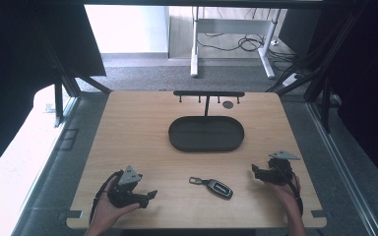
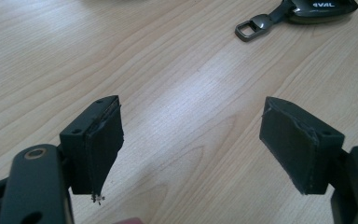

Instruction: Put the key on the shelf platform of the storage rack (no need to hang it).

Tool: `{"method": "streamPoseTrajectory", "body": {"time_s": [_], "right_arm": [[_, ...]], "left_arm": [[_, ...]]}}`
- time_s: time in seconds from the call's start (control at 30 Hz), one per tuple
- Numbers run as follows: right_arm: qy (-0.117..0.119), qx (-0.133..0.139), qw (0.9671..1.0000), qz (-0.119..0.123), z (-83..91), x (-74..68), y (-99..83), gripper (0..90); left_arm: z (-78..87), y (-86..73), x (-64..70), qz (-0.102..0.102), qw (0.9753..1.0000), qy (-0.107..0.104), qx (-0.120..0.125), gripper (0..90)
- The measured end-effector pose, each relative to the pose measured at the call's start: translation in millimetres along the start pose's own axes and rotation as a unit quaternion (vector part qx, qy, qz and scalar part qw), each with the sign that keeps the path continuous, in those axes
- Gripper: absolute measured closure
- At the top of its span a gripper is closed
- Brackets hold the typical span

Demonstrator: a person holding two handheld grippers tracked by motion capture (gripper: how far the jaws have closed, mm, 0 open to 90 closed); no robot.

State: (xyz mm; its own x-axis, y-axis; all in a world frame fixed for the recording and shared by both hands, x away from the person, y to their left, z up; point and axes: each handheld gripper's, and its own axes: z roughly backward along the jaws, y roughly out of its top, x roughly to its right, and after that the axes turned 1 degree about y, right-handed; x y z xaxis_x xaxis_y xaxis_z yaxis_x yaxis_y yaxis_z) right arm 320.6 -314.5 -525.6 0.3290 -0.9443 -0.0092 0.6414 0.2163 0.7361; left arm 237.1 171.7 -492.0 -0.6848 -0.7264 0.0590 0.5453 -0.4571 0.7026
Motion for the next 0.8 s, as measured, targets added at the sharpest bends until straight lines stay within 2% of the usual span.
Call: {"method": "streamPoseTrajectory", "body": {"time_s": [0.1,0.2,0.27,0.3,0.37,0.47,0.6,0.8], "right_arm": [[0.024,0.009,0.9996,-0.006,6.6,4.6,-0.3,21.7],[0.036,0.006,0.9993,-0.007,6.8,7.0,-2.3,22.7],[0.068,0.014,0.9975,-0.018,7.5,8.2,-3.9,23.1],[0.074,0.016,0.9969,-0.02,8.5,8.2,-4.2,23.7],[0.06,0.018,0.998,-0.003,10.9,6.7,-3.7,24.7],[0.062,0.021,0.9978,-0.002,13.8,7.0,-3.3,26.2],[0.054,0.02,0.9983,-0.002,13.9,6.2,-3.4,25.8],[0.045,0.007,0.999,0.006,9.3,4.6,-4.4,24.9]], "left_arm": [[-0.5,-0.5,-0.1,0.001,1.0,0.002,-0.002,21.8],[-0.3,-2.0,-0.7,0.006,1.0,0.002,-0.002,21.9],[0.1,-2.1,-1.2,0.006,1.0,0.001,-0.002,21.9],[0.2,-2.0,-1.5,0.007,1.0,0.001,-0.002,21.9],[0.1,-2.1,-1.7,0.008,1.0,0.001,-0.003,21.9],[0.1,-2.4,-2.4,0.007,1.0,0.001,-0.005,21.9],[0.6,-2.6,-2.8,0.009,0.9999,0.001,-0.004,21.9],[0.1,-2.9,-3.4,0.009,0.9999,0.001,-0.005,21.8]]}}
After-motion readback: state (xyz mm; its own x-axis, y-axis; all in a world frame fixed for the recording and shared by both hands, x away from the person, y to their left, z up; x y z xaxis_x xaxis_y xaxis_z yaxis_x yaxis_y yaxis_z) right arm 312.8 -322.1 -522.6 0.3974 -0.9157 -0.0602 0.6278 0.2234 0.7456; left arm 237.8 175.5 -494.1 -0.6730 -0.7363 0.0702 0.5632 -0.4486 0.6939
